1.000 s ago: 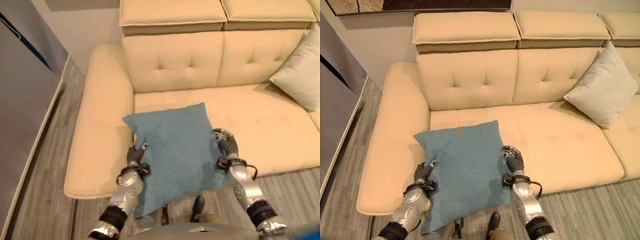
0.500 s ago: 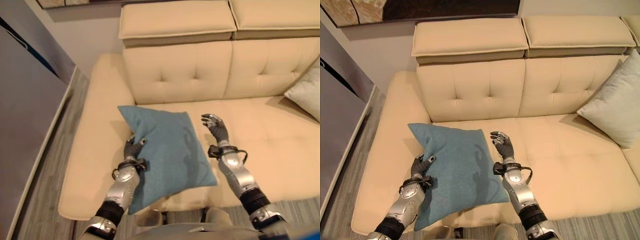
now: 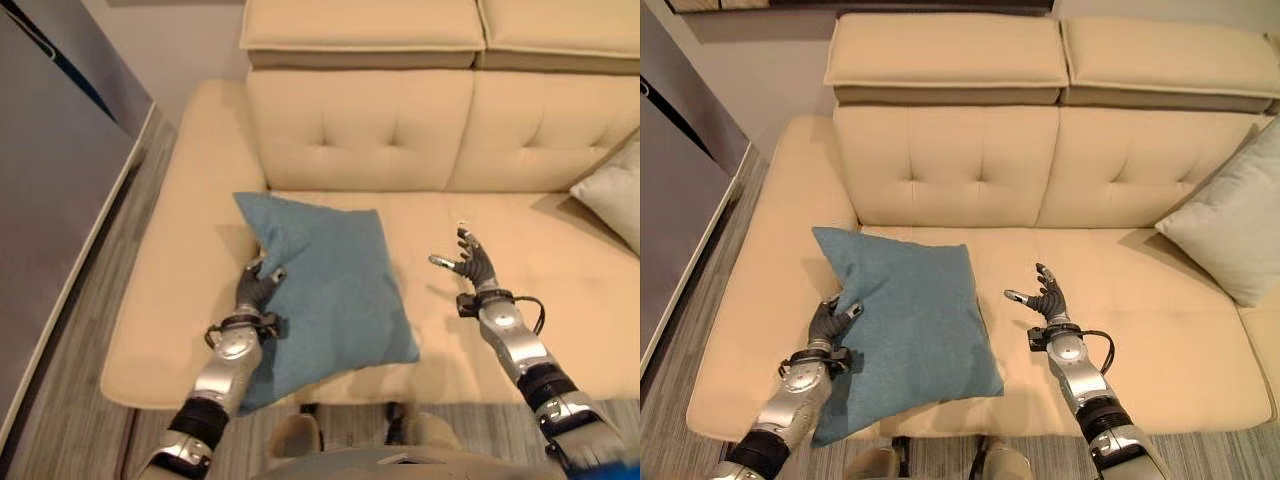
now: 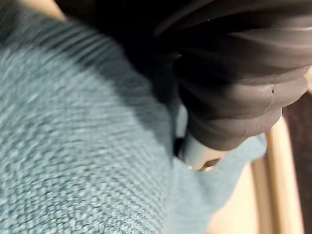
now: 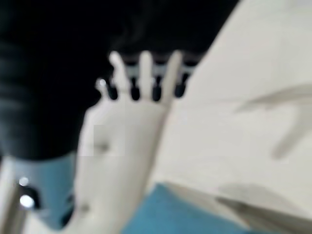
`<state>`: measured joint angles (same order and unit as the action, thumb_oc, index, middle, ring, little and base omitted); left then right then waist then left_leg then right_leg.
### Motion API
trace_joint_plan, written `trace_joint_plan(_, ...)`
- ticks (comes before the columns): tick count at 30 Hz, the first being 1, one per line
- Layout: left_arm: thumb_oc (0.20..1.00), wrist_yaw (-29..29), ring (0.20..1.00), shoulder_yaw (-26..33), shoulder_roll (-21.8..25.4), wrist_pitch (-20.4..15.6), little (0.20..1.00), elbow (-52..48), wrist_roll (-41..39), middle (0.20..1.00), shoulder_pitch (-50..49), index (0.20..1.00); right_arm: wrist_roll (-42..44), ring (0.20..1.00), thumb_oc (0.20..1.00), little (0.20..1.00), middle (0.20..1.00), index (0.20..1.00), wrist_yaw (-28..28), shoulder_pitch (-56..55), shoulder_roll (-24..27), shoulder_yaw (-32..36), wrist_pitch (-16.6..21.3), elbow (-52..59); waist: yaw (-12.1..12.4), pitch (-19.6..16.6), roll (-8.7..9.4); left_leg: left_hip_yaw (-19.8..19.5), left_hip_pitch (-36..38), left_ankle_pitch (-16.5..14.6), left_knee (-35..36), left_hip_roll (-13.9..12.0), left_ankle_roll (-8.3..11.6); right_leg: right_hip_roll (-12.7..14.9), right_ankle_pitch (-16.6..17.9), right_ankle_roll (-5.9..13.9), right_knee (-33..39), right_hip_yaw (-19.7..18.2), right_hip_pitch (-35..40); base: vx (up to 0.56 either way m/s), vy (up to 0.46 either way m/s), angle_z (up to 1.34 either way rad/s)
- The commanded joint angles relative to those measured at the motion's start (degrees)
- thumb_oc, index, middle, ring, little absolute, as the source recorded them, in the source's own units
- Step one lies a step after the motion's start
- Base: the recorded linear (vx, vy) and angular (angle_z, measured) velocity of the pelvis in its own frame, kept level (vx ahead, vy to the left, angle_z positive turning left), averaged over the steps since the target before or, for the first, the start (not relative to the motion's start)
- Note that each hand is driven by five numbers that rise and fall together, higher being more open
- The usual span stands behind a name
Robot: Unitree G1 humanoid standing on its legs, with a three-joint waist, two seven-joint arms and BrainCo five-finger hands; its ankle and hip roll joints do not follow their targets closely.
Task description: Pick up all the scattered cushions and arrange them neatly on the sofa.
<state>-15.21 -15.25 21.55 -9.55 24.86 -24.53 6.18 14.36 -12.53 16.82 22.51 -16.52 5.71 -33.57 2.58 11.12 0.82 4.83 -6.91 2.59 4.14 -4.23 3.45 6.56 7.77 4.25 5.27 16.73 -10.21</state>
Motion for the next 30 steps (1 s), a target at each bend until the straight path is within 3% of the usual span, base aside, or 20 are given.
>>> trace_joint_plan(1, 0.2, 2.5, 0.2, -2.2, 0.2, -3.0, 0.2, 3.0, 5.3, 0.2, 7.1, 0.2, 2.9, 1.0, 1.0, 1.0, 1.0, 1.0, 1.2, 8.3, 3.0, -0.7, 2.3, -0.5, 0.0, 4.8, 0.93, 0.6, -6.1, -1.4, -3.8, 1.3, 2.14, 2.6, -4.9, 5.17, -4.3, 1.9, -1.9, -0.1, -0.016, 0.12)
trace_joint_plan(12, 0.2, 0.7, 0.2, -1.0, 1.4, -5.2, 0.2, 10.6, 0.6, 0.2, 14.7, 0.2, 9.4, 1.0, 1.0, 1.0, 1.0, 1.0, 1.2, 21.6, 8.8, -1.6, 1.9, -13.8, 1.3, 8.5, 0.39, 0.2, -18.1, 2.0, -3.4, 0.9, 4.58, 2.8, -4.4, 5.41, -6.7, 2.4, -14.4, -0.08, -0.027, 0.07)
trace_joint_plan(22, 0.2, -0.5, 0.2, -2.5, -3.3, -5.4, 0.2, 11.1, -2.5, 0.2, 18.8, 0.2, 13.5, 1.0, 1.0, 1.0, 1.0, 1.0, 2.4, 23.9, 2.1, -4.8, 2.1, -12.3, 1.4, 9.7, 1.05, -0.4, -20.2, 4.5, 0.4, 0.4, 5.5, 2.4, -3.3, 5.96, -5.4, 2.3, -17.9, -0.01, -0.027, 0.03)
trace_joint_plan(23, 0.2, -0.5, 0.2, -2.7, -3.8, -5.4, 0.2, 11.0, -2.7, 0.2, 19.1, 0.2, 13.8, 1.0, 1.0, 1.0, 1.0, 1.0, 2.7, 24.0, 1.4, -5.3, 2.1, -12.1, 1.3, 10.1, 1.15, -0.3, -20.9, 5.7, 0.3, 0.7, 5.12, 2.8, -2.0, 5.54, -5.3, 2.6, -18.5, -0.06, -0.004, 0.03)
trace_joint_plan(30, 0.2, -0.8, 0.2, -4.2, -5.2, -5.5, 0.2, 10.6, -2.9, 0.2, 22.2, 0.2, 13.3, 1.0, 1.0, 1.0, 1.0, 1.0, 5.2, 24.5, -3.0, -10.3, 1.6, -11.0, 1.7, 10.7, 0.95, -0.7, -21.1, 6.0, 0.8, 0.8, 5.3, 2.9, -1.5, 5.71, -4.2, 2.7, -18.5, 0.0, -0.012, 0.06)
